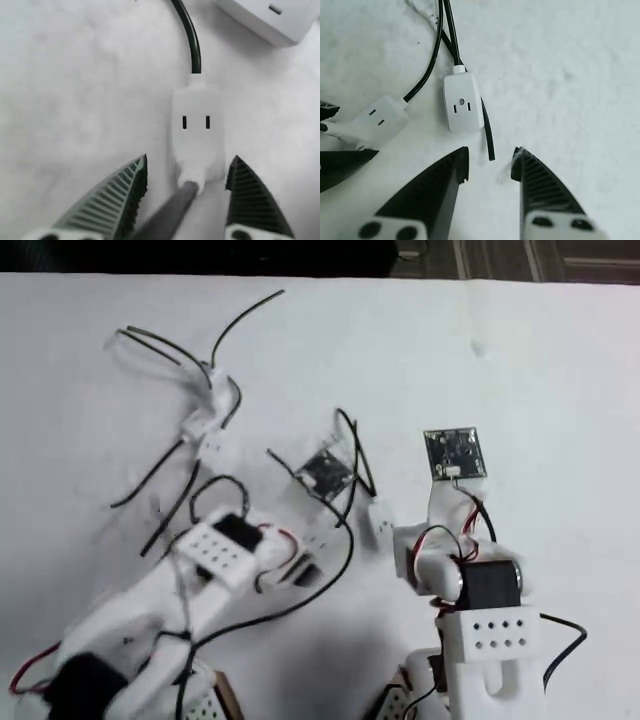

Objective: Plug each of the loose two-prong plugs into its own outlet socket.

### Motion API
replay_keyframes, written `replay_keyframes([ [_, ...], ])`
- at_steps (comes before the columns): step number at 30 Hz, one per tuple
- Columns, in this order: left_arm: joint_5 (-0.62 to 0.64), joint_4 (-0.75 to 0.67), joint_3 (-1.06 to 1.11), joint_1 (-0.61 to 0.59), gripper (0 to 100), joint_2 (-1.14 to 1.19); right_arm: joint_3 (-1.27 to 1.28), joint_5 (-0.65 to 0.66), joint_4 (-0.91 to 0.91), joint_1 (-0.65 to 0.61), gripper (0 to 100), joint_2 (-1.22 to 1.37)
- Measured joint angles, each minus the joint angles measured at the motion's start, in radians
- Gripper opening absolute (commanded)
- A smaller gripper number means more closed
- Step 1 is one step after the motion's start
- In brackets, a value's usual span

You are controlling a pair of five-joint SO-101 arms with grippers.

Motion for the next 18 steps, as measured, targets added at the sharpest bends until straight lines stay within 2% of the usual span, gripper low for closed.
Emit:
replay_keyframes([
  [7,0.000,-0.020,-0.066,0.014,2,0.101,0.000,0.000,0.000,0.000,14.1,0.000],
  [12,0.000,-0.021,-0.074,0.025,2,0.106,0.000,0.000,0.000,0.003,14.1,0.000],
  [15,0.000,-0.021,-0.095,-0.023,2,0.106,0.000,0.000,0.000,0.003,14.1,0.000],
  [18,0.000,-0.014,-0.147,-0.124,2,0.106,0.000,0.000,0.000,0.025,14.1,0.000],
])
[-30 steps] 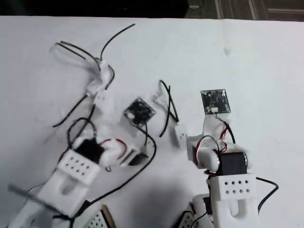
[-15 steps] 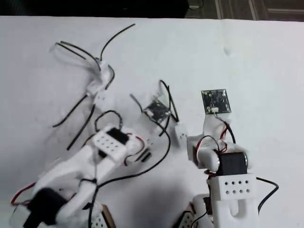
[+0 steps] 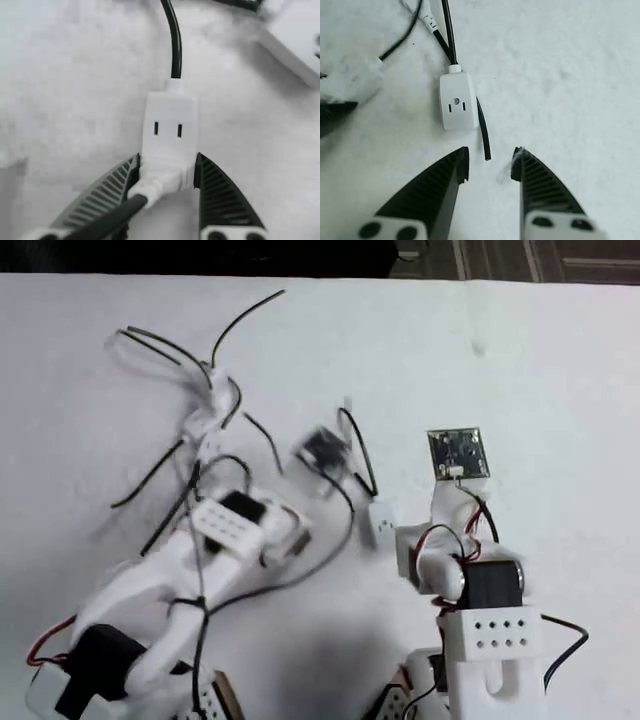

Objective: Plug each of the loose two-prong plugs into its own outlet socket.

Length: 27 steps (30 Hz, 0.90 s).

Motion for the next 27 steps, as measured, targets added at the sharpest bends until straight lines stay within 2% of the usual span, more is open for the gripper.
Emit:
replay_keyframes([
  [9,-0.068,0.063,-0.218,-0.270,4,0.012,0.000,-0.002,0.000,0.003,14.1,0.000],
  [14,-0.112,0.097,-0.264,-0.358,27,0.014,0.000,-0.003,0.000,0.003,14.4,0.000],
  [17,-0.112,0.180,-0.324,-0.382,30,0.014,0.000,-0.003,0.000,0.003,14.4,0.000],
  [22,-0.103,0.405,-0.502,-0.391,30,0.014,0.000,-0.003,-0.002,0.003,14.5,0.000],
  [27,-0.103,0.618,-0.692,-0.391,30,0.014,0.049,-0.003,-0.098,0.002,14.5,0.000],
])
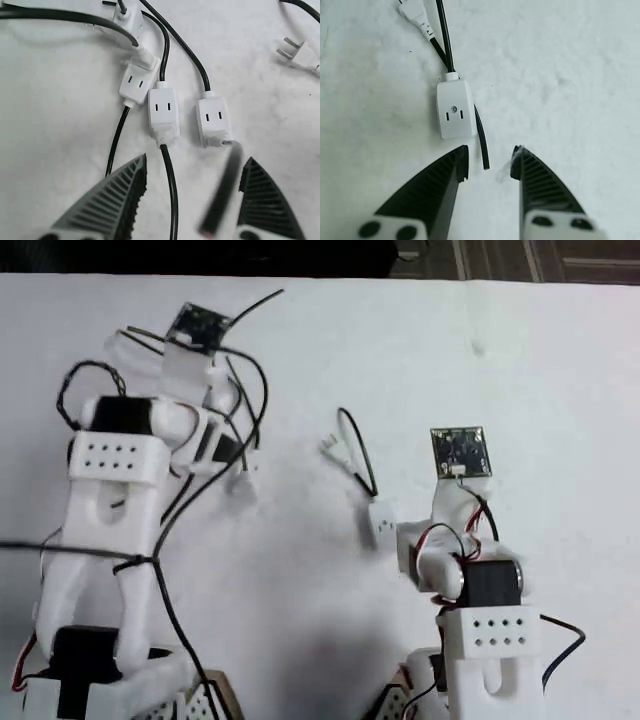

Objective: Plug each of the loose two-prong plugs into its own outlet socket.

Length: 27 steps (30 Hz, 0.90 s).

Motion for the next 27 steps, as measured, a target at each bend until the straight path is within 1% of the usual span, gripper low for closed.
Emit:
replay_keyframes([
  [3,0.000,0.091,-0.077,0.000,30,0.000,0.041,0.000,-0.107,-0.029,14.5,0.000],
  [6,0.000,0.153,-0.107,0.000,30,0.000,0.052,0.000,-0.210,-0.110,14.5,0.008],
  [8,0.000,0.170,-0.112,0.000,30,0.000,0.049,0.000,-0.264,-0.169,14.5,0.041],
  [11,0.000,0.178,-0.112,0.000,30,0.000,0.011,0.000,-0.319,-0.204,14.5,0.160],
  [16,0.003,0.181,-0.098,-0.002,30,-0.040,-0.149,0.000,-0.362,-0.209,14.5,0.465],
  [20,0.005,0.158,0.008,0.015,30,-0.201,-0.279,0.000,-0.371,-0.209,14.2,0.686],
  [27,0.005,0.003,0.347,0.020,30,-0.519,-0.414,0.000,-0.506,-0.209,14.1,0.957],
])
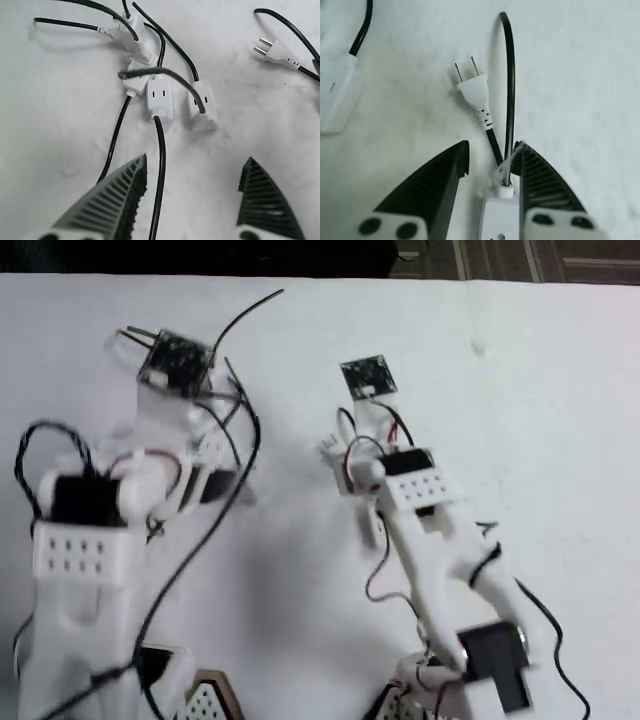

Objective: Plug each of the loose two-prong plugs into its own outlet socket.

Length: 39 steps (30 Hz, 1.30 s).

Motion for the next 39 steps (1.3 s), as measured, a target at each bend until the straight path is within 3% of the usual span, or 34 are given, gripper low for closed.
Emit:
replay_keyframes([
  [10,0.000,-0.058,0.351,0.000,30,-0.334,-0.144,0.000,-0.060,0.051,13.7,0.272],
  [14,0.000,-0.060,0.460,0.000,30,-0.422,-0.155,0.000,-0.060,0.060,0.5,0.295],
  [19,0.000,-0.060,0.595,0.000,30,-0.526,-0.161,0.000,-0.041,0.057,1.8,0.276],
  [25,0.000,-0.100,0.727,-0.063,30,-0.674,-0.161,0.000,0.133,0.041,1.7,0.032],
  [33,0.000,-0.147,0.875,-0.124,30,-0.815,-0.161,0.000,0.379,-0.143,2.6,-0.430],
  [39,0.000,-0.138,0.875,-0.123,30,-0.876,-0.066,0.000,0.568,-0.358,25.7,-0.634],
])
